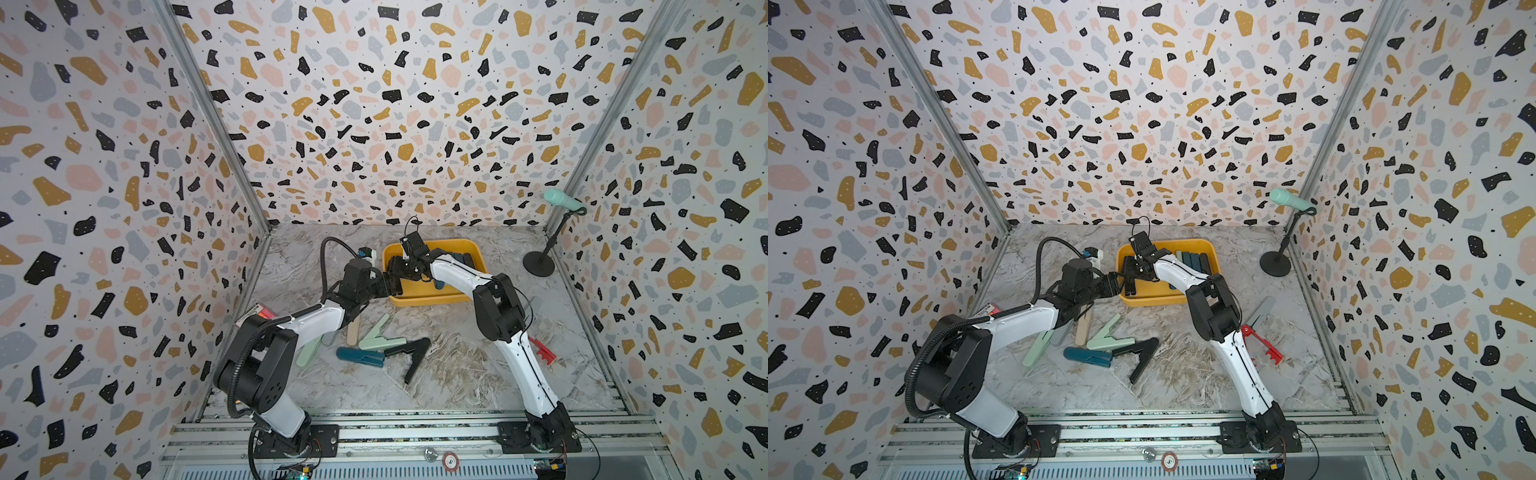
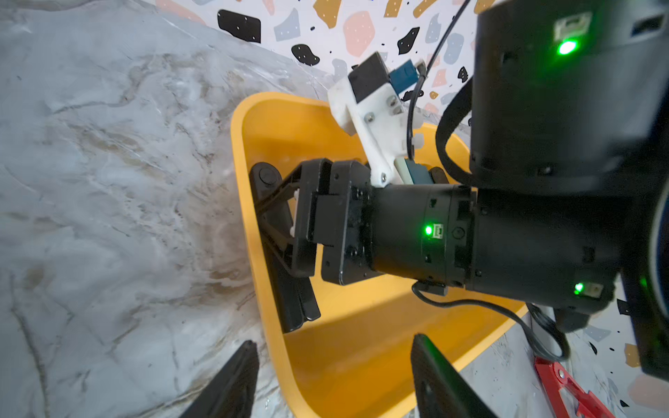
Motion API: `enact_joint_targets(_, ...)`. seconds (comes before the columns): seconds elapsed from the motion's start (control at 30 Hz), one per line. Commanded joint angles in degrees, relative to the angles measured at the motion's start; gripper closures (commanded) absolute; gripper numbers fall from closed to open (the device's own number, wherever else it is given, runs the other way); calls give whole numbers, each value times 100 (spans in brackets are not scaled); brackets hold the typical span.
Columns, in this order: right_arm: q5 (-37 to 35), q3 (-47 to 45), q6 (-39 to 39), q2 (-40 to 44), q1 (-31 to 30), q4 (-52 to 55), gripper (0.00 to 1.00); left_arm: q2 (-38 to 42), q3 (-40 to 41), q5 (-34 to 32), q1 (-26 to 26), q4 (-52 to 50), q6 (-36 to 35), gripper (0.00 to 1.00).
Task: Put the pruning pliers into the storage box
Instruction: Place the pruning pliers in the storage box, then pick up the pruning pliers from the center of the board.
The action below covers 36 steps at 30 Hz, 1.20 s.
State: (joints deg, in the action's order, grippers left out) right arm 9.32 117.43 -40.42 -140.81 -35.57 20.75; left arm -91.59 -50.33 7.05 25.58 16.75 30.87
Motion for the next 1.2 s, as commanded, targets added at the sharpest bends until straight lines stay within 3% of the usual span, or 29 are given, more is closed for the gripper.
enact_joint_targets(0.0,199,-179,48,400,36,92,32,229,131,-166,-79,12,-98,34)
enact_joint_targets(0.23,51,-821,166,1056,103,-403,28,783,307,-794,-148,-425,-322,26)
enact_joint_targets(0.5,-405,-1662,623,2131,190,-660,27,1382,606,-1664,-244,-886,-696,3)
enact_joint_targets(0.7,-541,-2618,1105,2885,290,-984,25,1482,752,-1295,-192,-1551,-1431,0)
enact_joint_targets(0.8,-454,-3170,1108,3216,432,-1258,25,1583,872,-1391,144,-1967,-1672,1)
enact_joint_targets(0.9,-350,-3532,1049,3424,596,-1413,25,1672,942,-1644,546,-2373,-1703,1)
enact_joint_targets(1.17,-20,-3933,1340,3653,699,-1577,25,1987,1155,-1885,999,-2715,-1348,2)
